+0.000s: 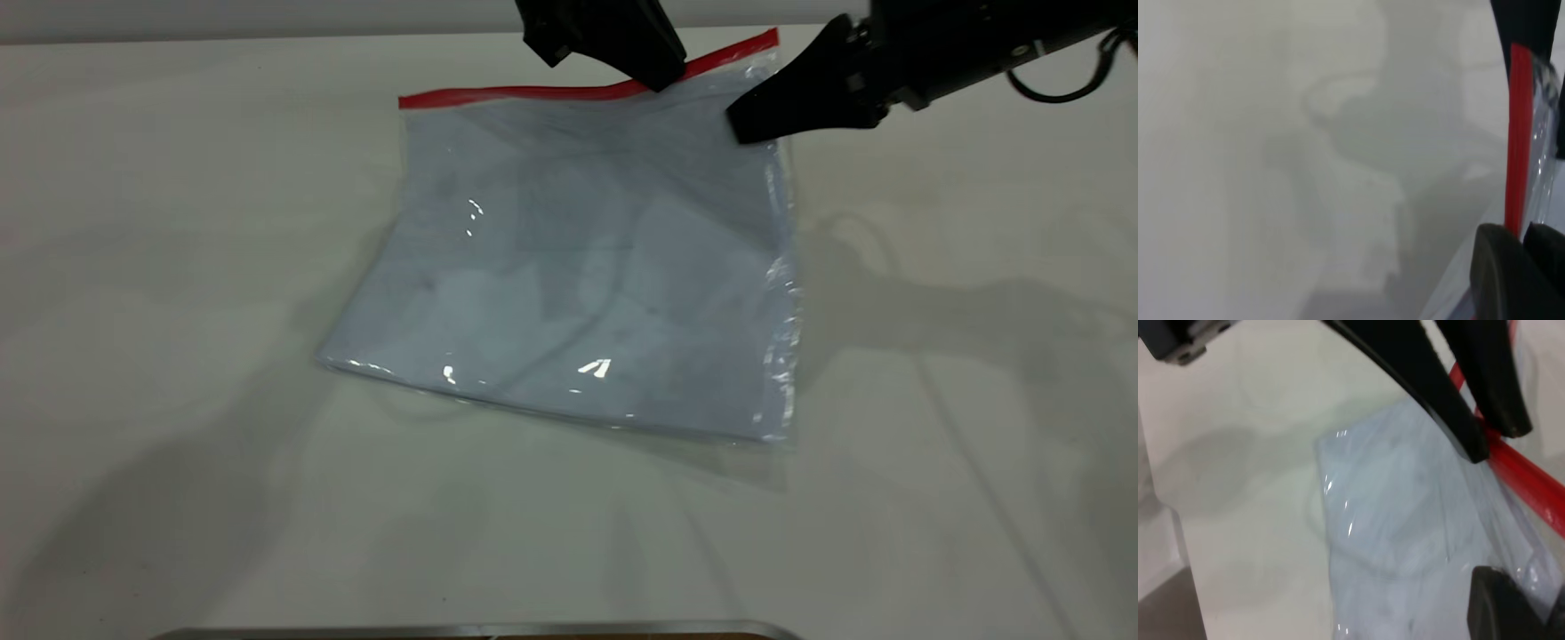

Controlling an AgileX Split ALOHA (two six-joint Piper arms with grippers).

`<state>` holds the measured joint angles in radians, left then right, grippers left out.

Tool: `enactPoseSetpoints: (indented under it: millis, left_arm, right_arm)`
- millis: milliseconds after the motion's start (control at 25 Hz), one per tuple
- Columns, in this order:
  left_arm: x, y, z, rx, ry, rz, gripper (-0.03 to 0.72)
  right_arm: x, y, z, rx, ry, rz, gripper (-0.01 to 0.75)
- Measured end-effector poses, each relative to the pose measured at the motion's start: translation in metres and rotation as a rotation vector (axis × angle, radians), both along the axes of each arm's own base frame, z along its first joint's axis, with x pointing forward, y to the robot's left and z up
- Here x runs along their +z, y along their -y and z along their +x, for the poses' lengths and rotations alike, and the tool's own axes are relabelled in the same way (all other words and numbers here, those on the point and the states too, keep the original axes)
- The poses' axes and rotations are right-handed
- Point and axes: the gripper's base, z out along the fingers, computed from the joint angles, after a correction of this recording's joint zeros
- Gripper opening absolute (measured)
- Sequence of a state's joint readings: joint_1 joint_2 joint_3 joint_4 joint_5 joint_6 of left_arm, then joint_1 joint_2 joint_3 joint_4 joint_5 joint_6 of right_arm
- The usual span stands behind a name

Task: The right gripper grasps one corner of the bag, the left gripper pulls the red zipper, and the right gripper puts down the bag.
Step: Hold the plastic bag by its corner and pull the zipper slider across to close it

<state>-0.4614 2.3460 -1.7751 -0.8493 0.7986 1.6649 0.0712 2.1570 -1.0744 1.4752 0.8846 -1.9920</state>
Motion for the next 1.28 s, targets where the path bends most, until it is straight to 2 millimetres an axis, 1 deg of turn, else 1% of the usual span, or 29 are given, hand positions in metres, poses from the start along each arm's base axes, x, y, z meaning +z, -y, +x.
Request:
enactPoseSetpoints:
  millis: [240, 720, 840, 1040, 1280]
  left_arm:
    - [0.0, -0.001, 0.003, 0.015, 0.025, 0.029, 0.062]
    - [-0.007, -0.011, 0.006, 0.074, 0.011, 0.148, 0.062]
    - [-0.008, -0.02, 0.01, 0.109, -0.001, 0.171, 0.062]
    - [-0.01, -0.042, 0.019, 0.162, -0.028, 0.204, 0.062]
    - [-0.012, -0.064, 0.023, 0.179, -0.083, 0.255, 0.062]
  right_arm:
    - [0.002, 0.017, 0.003, -0.034, -0.005, 0.025, 0.034]
    - [0.001, 0.022, 0.004, -0.05, -0.003, 0.009, 0.034]
    - [0.0, 0.022, 0.005, -0.066, -0.006, -0.002, 0.034]
    - [-0.001, 0.024, 0.007, -0.095, -0.009, -0.015, 0.034]
    - [-0.003, 0.027, 0.01, -0.133, -0.008, -0.051, 0.034]
